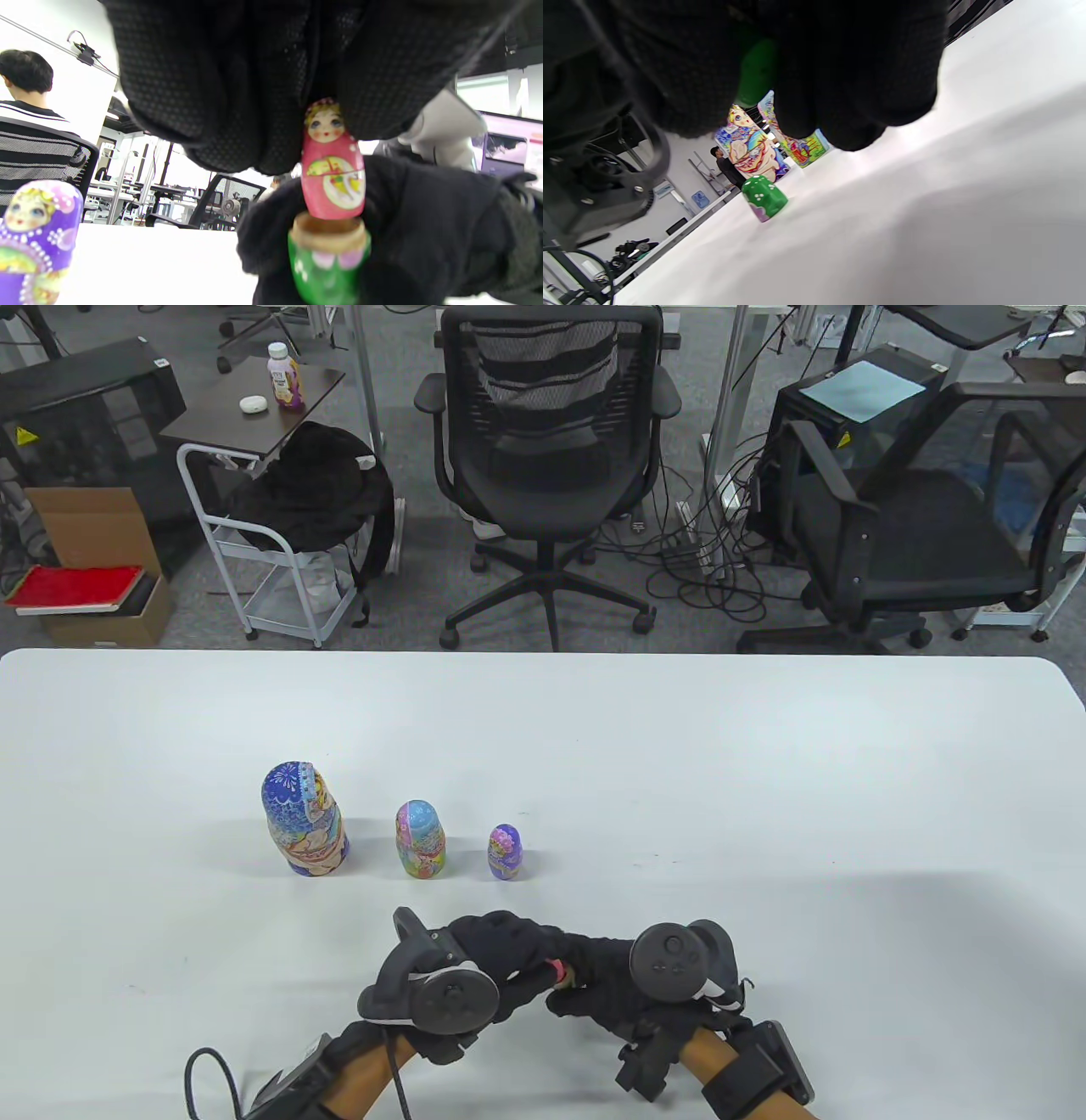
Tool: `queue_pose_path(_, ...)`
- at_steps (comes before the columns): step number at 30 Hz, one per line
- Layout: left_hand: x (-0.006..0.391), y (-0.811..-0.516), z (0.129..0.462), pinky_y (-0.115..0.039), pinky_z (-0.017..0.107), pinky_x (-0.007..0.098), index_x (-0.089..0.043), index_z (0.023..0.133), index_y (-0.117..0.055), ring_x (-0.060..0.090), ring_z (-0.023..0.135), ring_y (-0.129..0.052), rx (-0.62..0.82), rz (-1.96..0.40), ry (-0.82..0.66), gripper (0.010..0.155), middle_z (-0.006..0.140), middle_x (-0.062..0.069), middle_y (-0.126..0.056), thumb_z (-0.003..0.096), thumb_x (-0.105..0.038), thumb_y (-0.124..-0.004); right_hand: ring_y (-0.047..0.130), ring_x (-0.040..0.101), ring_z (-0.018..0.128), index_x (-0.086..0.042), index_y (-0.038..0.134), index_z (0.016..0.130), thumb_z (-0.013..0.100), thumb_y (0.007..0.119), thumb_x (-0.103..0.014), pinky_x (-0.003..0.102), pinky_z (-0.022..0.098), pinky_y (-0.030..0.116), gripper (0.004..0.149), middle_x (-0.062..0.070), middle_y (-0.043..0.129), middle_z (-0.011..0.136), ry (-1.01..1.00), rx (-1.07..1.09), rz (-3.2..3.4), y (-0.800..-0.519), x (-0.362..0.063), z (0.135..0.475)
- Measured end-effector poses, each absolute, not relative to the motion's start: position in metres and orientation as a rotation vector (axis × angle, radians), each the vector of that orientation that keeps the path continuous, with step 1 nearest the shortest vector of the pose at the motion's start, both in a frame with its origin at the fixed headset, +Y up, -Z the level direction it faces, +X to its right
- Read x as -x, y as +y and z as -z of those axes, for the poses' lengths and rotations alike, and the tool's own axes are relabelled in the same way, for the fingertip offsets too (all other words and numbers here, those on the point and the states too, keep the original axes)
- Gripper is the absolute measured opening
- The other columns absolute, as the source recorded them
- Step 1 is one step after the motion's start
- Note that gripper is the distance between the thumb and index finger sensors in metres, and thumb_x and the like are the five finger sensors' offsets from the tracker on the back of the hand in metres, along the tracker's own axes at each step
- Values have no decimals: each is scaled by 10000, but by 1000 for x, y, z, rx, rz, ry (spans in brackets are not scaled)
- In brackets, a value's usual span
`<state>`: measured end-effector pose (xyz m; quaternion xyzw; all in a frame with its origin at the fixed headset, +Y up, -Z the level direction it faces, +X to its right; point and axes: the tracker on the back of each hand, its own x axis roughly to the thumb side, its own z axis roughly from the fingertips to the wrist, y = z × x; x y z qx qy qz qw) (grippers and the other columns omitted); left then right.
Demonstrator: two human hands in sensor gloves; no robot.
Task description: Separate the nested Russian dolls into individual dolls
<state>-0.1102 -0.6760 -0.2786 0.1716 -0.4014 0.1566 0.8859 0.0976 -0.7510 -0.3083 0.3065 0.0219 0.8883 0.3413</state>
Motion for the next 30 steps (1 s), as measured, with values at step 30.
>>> queue_pose_path(30,99,-743,310,-931,478,323,-273,888,-827,218,641,-1056,-169,10,-798,458,771,-15,-1009,476,-470,-871,1007,335,600,-95,775,926,365,942,-436,365,419,890,677,143,1006,722,-130,-586,-2396,-734,-126,316)
